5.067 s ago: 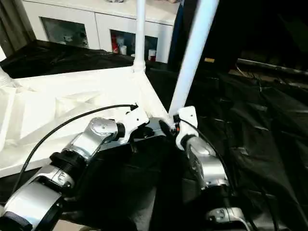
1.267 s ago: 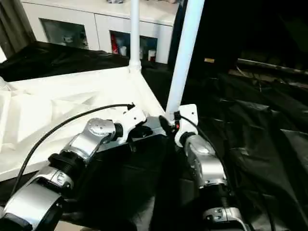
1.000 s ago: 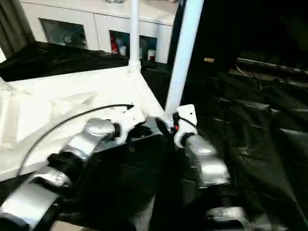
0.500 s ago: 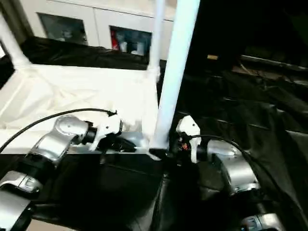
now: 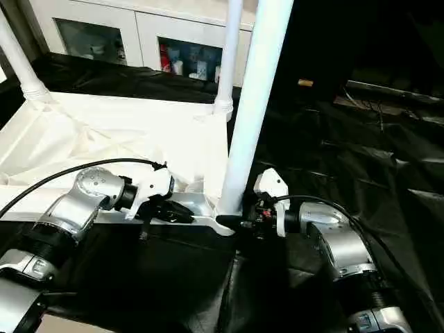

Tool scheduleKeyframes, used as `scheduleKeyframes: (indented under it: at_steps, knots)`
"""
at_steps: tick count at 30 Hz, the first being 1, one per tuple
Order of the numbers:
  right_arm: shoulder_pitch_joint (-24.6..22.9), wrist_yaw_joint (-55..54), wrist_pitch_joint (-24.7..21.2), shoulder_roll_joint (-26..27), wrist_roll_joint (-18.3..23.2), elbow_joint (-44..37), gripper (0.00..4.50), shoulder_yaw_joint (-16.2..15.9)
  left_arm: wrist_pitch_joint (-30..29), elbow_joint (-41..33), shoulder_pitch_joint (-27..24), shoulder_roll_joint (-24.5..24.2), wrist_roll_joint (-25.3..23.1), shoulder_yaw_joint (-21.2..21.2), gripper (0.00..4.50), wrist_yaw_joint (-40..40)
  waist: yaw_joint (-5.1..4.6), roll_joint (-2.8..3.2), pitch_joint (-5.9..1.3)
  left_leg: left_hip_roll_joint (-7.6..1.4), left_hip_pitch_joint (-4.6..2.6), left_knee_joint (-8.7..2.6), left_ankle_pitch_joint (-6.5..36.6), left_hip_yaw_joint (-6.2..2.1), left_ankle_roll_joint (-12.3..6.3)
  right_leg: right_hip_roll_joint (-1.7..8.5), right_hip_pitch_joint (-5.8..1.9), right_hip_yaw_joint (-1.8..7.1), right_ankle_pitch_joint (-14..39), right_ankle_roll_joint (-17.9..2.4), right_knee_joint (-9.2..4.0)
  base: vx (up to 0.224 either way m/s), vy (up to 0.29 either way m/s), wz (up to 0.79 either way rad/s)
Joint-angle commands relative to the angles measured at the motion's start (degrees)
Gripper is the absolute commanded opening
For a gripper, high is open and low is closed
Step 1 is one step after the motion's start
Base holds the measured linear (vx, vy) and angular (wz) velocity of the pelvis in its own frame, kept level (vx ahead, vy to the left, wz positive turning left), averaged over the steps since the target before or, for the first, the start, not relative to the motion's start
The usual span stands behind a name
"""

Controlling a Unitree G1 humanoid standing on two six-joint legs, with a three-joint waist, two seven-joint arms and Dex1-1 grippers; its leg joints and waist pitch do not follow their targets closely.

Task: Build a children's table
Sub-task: Rotate leg to tighten

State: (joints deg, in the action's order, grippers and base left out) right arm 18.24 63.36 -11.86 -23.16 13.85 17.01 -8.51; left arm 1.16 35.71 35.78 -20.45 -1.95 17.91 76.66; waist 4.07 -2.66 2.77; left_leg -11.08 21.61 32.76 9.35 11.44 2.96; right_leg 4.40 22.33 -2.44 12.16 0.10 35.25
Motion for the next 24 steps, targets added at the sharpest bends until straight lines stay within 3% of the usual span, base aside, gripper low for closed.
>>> scheduleKeyframes:
  at_steps: [1,5,7,9,12,13,14,16,18,20,24]
  knots:
    - [-0.6,-1.5,-0.5,1.4,0.4,0.3,2.76,-0.6,0.5,0.7,-0.1,0.9,0.4,-1.1,0.00,-4.0,0.18,0.07,-3.42,-2.56,-1.21,-3.03,9.9,-0.92,-3.55,3.77,-2.22,2.22,3.5,-14.5,-3.74,0.000,0.000,0.00]
    - [-1.6,-10.3,-1.4,4.4,-2.0,1.5,2.70,0.6,-0.4,4.3,1.6,3.4,-1.4,-2.2,0.00,-11.8,-0.31,0.03,-2.98,-2.46,-1.63,-3.44,15.1,-1.03,-0.92,3.82,-1.83,2.28,11.7,-13.1,-4.69,0.000,0.000,0.00]
    - [-2.0,-20.7,-3.5,8.8,-3.9,2.9,2.69,2.4,-2.5,7.2,3.7,7.1,-2.4,-2.9,0.00,-19.0,-0.48,-0.09,-2.91,-2.47,-1.96,-3.65,17.1,-1.15,0.45,3.92,-1.57,2.36,16.3,-11.7,-5.23,0.000,0.000,0.00]
    - [-1.9,-26.1,-4.7,11.3,-4.3,3.9,2.68,3.7,-3.7,8.5,4.7,9.2,-2.8,-3.1,0.00,-22.6,-0.65,-0.14,-2.96,-2.44,-1.78,-3.94,18.0,-1.57,1.64,4.10,-1.76,2.27,19.4,-10.2,-5.37,0.000,0.000,0.00]
    - [-0.3,-35.5,-6.2,15.8,-4.5,6.8,2.68,6.4,-5.9,11.0,6.6,13.2,-3.2,-3.6,0.00,-29.5,-0.85,-0.07,-2.95,-2.44,-2.03,-3.94,18.5,-1.42,1.57,3.93,-1.26,2.43,18.4,-10.1,-5.57,0.000,0.000,0.00]
    - [-0.3,-35.5,-6.2,15.8,-4.5,6.8,2.68,6.4,-5.9,11.0,6.6,13.2,-3.2,-3.6,0.00,-29.5,-0.88,0.25,-2.96,-2.31,-2.07,-3.97,19.1,-1.45,1.95,3.97,-1.20,2.44,18.6,-10.2,-5.72,0.000,0.000,0.00]
    - [0.6,-38.8,-6.4,17.2,-4.3,8.3,2.68,7.5,-6.5,11.9,7.2,14.9,-3.3,-3.7,0.00,-31.7,-0.75,-0.03,-2.99,-2.22,-1.85,-3.96,18.9,-1.56,1.61,3.98,-1.59,2.35,18.7,-9.8,-5.76,0.000,0.000,0.00]
    - [2.7,-43.3,-5.9,19.8,-4.0,10.7,2.68,9.0,-6.8,12.6,7.7,17.8,-4.0,-2.6,0.00,-32.9,-0.75,0.59,-2.97,-2.20,-2.18,-3.85,19.2,-1.40,1.50,3.99,-1.06,2.53,18.3,-10.0,-5.88,0.000,0.000,0.00]
    - [3.5,-44.2,-4.9,21.0,-5.2,10.6,2.68,8.4,-6.2,12.9,7.8,19.2,-4.8,-1.6,0.00,-32.3,-0.74,0.48,-3.11,-2.17,-1.82,-3.96,18.5,-1.55,1.44,3.96,-1.53,2.42,17.6,-9.7,-5.85,0.000,0.000,0.00]
    - [3.4,-41.8,-3.2,20.2,-6.7,9.2,3.23,6.2,-5.4,12.6,7.7,18.9,-5.0,-1.1,0.00,-30.9,-0.54,0.35,-3.16,-2.13,-1.86,-3.81,17.7,-1.36,0.64,3.84,-1.51,2.49,15.4,-9.6,-5.76,0.000,0.000,0.00]
    - [3.3,-38.4,-3.2,18.2,-7.0,7.6,3.55,4.7,-4.6,12.5,7.6,17.0,-5.0,-1.0,0.00,-29.4,-0.46,0.12,-3.18,-2.10,-1.46,-3.83,16.1,-1.38,-0.48,3.90,-1.92,2.35,14.8,-9.4,-5.60,0.000,0.000,0.00]
